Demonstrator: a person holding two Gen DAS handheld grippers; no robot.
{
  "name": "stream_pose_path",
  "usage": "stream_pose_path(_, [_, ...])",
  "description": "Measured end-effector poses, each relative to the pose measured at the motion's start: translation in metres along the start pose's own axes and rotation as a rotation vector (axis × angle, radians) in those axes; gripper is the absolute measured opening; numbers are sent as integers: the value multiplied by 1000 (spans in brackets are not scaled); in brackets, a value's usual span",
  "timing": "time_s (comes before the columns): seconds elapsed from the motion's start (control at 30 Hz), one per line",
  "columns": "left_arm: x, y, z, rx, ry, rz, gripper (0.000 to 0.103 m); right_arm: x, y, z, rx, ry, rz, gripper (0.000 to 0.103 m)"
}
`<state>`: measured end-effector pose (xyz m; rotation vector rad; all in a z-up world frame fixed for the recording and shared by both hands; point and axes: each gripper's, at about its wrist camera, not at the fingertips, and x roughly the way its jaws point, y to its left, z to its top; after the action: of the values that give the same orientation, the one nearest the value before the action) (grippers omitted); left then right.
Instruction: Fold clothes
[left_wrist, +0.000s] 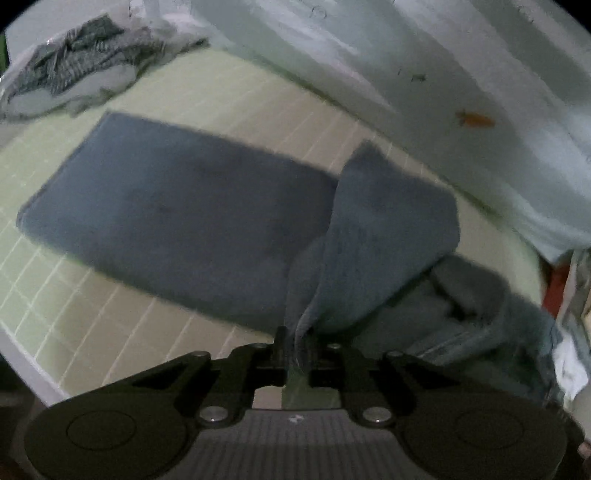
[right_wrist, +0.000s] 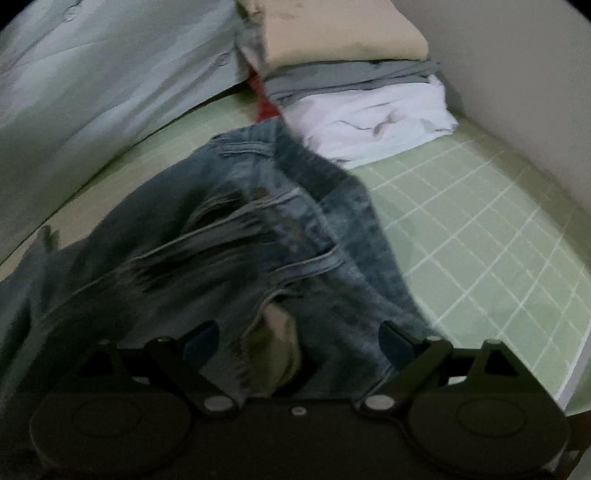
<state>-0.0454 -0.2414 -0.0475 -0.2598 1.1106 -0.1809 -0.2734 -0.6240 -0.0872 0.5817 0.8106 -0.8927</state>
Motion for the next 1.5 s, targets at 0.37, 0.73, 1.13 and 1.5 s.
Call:
stream_pose_path(0.37, [48,-7,60,131,-46,-8,61,-3,6,-17,67,31,-37,94])
stream_pose_path(0.73, [149,-41,109,139,85,-12,68,23,-31,-18,296,121,-188,97])
stream_pose_path(1.13, [110,-52,102,126,-104,-81,5,42,-22,-12,246,147,-200,102])
stream_pose_path(1.5, [4,72,21,-122,-190,233,6,24,-20,-32,197,127,-119,102])
